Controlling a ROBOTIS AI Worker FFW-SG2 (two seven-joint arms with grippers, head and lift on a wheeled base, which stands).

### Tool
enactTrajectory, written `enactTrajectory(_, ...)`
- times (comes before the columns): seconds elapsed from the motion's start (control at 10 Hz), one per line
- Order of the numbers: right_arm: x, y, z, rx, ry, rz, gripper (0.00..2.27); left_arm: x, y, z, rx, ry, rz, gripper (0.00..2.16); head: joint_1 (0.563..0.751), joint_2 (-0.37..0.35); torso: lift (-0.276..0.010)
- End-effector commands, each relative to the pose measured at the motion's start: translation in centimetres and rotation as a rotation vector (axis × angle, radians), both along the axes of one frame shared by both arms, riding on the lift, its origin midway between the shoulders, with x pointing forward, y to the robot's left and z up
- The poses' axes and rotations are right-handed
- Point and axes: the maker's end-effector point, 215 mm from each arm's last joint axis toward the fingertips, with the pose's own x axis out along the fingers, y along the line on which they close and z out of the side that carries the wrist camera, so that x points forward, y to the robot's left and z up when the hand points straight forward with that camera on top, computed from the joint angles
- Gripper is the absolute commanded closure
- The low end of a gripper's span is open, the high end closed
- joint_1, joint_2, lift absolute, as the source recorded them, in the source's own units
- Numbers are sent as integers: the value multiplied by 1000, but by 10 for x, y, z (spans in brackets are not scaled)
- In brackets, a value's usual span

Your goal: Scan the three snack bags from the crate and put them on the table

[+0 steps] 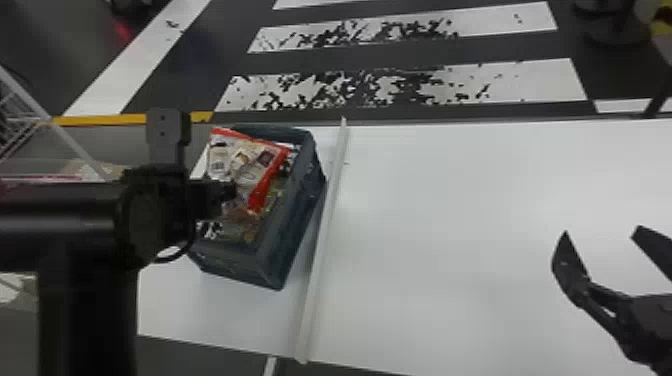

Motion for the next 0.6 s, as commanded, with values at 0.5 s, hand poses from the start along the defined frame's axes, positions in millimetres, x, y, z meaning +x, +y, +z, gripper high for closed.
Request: enactTrajectory(0.5,4,5,21,13,-35,3,124,-33,-17,69,-20,-154,-42,2057,695,250,-94)
